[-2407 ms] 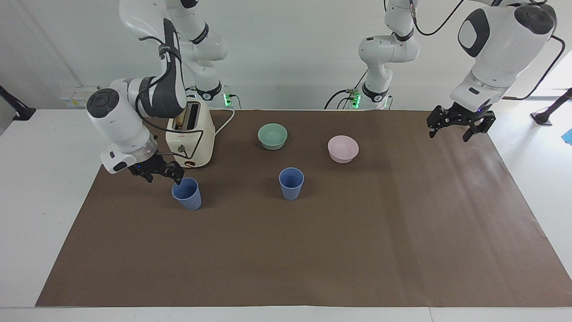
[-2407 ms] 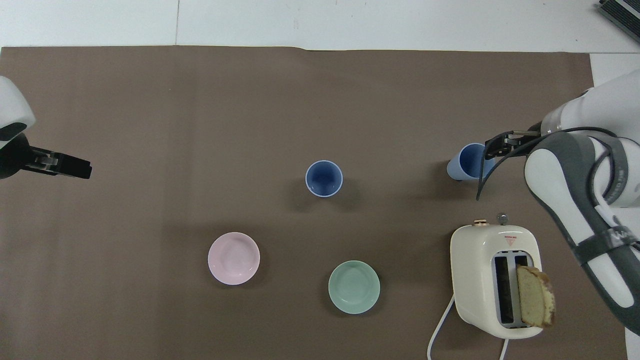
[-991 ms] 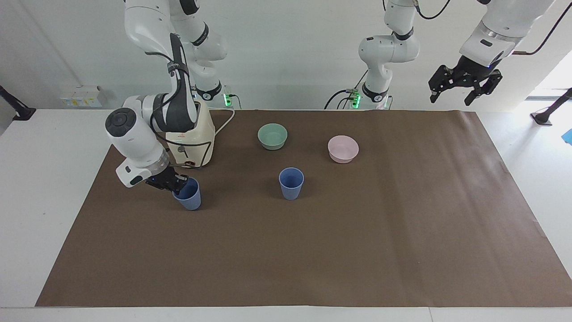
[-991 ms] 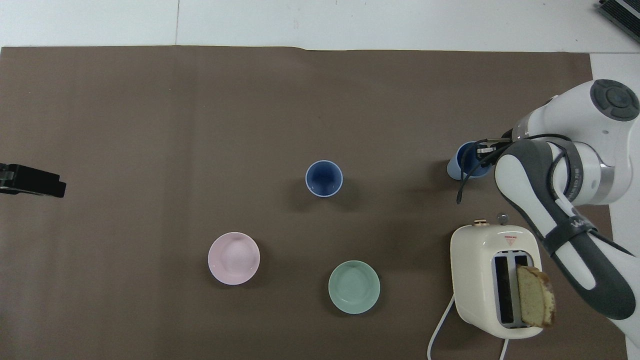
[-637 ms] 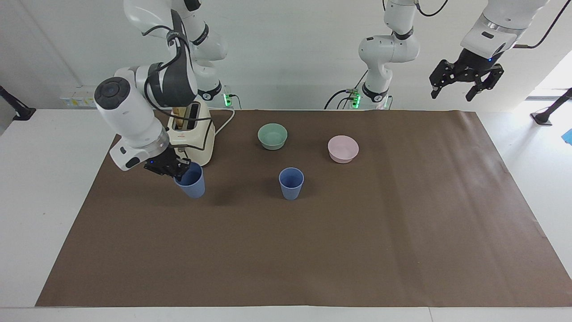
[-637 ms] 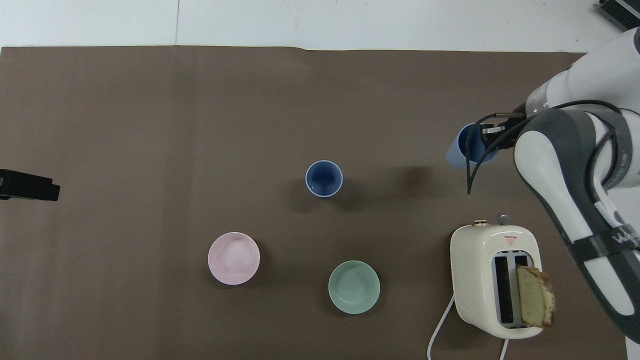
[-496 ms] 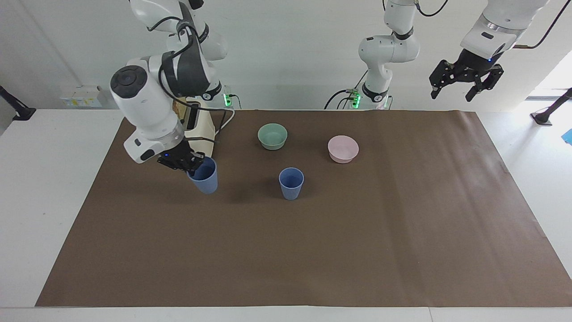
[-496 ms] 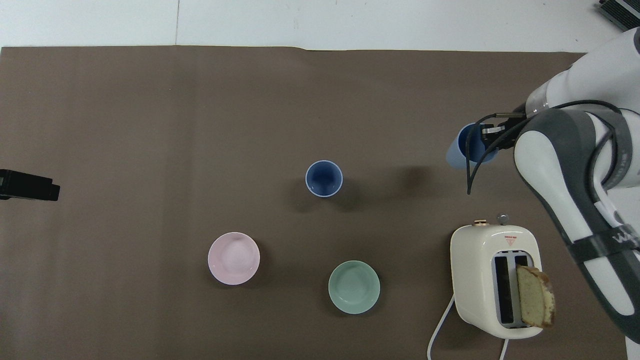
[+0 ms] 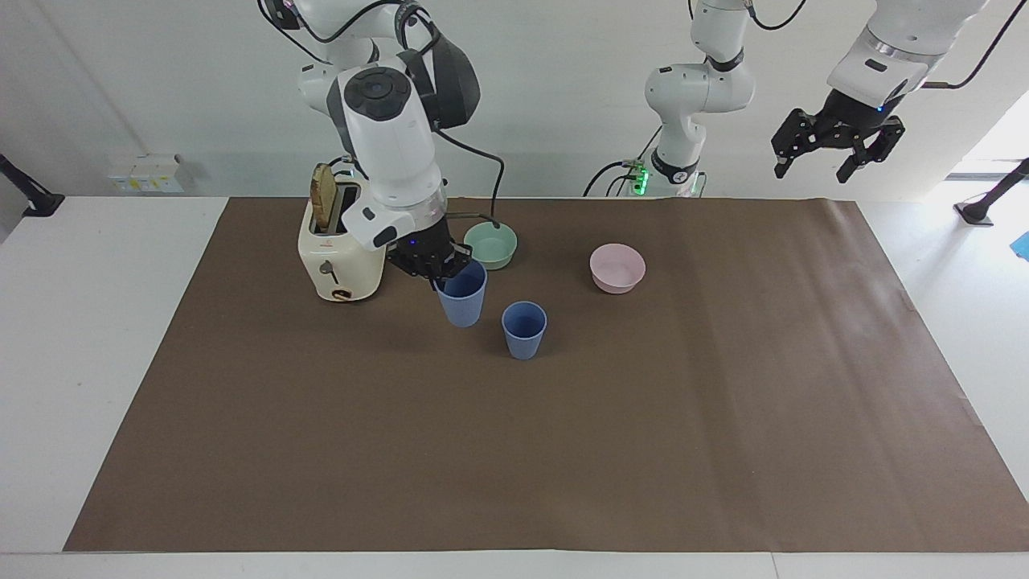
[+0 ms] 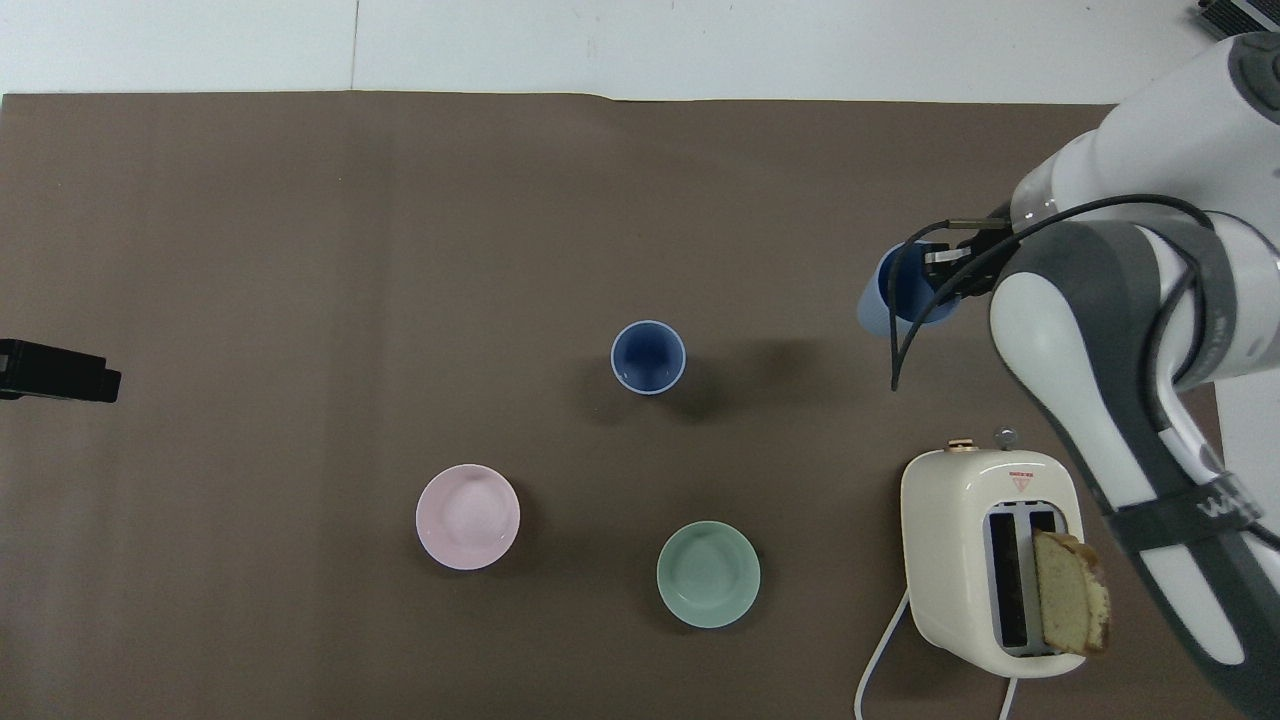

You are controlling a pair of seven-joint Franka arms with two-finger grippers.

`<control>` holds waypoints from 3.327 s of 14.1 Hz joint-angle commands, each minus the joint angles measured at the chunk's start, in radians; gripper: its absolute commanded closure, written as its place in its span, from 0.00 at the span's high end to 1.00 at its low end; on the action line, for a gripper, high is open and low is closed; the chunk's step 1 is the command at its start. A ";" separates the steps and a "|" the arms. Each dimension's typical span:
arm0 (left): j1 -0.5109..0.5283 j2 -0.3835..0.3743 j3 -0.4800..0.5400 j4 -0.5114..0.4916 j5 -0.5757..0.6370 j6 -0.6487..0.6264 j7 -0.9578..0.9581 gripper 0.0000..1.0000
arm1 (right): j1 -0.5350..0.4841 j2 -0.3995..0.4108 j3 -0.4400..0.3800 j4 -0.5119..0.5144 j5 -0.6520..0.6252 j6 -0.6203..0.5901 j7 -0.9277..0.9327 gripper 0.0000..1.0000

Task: Stack blue cups with both arms

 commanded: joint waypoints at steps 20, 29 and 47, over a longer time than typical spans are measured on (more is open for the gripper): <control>0.009 -0.030 0.021 -0.030 -0.007 0.000 -0.006 1.00 | 0.076 0.060 0.026 -0.088 0.018 0.161 0.053 0.00; 0.009 -0.030 0.021 -0.030 -0.007 0.000 -0.006 1.00 | 0.075 0.086 0.026 -0.131 0.018 0.258 0.047 0.00; 0.009 -0.030 0.021 -0.030 -0.007 0.000 -0.006 1.00 | 0.032 0.071 0.018 -0.078 -0.014 0.223 0.058 1.00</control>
